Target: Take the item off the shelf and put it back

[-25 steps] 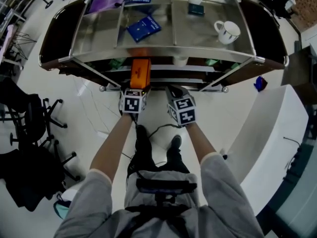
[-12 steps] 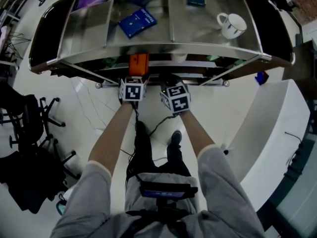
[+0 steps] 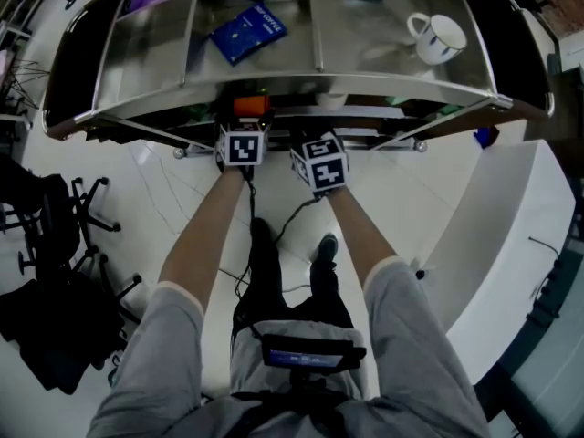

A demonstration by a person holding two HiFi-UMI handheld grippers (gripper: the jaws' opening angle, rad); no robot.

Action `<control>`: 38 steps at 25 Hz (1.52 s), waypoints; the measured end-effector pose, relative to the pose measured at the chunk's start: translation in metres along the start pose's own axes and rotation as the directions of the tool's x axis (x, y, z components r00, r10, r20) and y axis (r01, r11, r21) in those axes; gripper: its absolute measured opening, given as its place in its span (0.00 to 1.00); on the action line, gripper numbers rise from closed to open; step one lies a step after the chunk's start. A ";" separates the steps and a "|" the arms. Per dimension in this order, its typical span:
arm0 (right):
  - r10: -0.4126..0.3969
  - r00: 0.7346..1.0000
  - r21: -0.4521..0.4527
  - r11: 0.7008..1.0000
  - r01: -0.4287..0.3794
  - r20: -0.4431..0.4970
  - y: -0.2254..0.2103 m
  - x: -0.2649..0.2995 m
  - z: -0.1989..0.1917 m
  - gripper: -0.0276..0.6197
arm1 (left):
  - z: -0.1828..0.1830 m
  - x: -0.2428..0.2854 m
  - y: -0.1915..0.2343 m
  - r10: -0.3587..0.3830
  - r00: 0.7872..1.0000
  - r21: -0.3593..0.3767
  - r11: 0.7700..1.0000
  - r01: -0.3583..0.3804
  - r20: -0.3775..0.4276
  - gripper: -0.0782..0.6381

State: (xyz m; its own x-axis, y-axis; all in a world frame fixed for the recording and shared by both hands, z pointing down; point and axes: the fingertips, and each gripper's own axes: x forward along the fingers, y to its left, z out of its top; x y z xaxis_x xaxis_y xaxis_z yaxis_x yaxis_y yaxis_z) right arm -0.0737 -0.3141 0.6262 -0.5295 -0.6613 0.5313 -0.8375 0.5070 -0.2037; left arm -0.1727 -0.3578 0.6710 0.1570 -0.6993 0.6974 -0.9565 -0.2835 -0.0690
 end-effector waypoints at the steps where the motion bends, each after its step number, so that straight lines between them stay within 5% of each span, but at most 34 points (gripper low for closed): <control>1: -0.002 1.000 0.000 1.000 0.002 -0.003 -0.001 0.001 -0.001 0.06 | 0.001 0.003 0.001 0.002 1.000 -0.001 1.000 -0.002 0.003 0.67; 22: -0.011 1.000 0.003 1.000 0.011 -0.011 -0.008 -0.005 -0.010 0.06 | 0.009 0.008 0.005 0.009 0.997 -0.066 0.998 -0.003 0.083 0.81; 29: -0.030 1.000 -0.003 1.000 0.030 -0.007 -0.009 -0.033 -0.011 0.06 | 0.004 -0.029 0.003 0.028 0.997 -0.053 0.998 -0.024 0.073 0.81; 38: -0.051 0.999 -0.032 0.998 0.052 0.012 0.001 -0.100 0.000 0.06 | 0.007 -0.119 -0.029 -0.040 0.990 -0.066 0.997 0.050 0.138 0.75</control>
State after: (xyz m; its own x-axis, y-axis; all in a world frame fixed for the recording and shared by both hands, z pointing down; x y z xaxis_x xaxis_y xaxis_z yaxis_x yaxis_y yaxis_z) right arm -0.0211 -0.2476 0.5725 -0.4876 -0.6932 0.5308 -0.8589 0.4897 -0.1495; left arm -0.1618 -0.2707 0.5851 0.2279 -0.7710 0.5947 -0.9616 -0.2740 0.0132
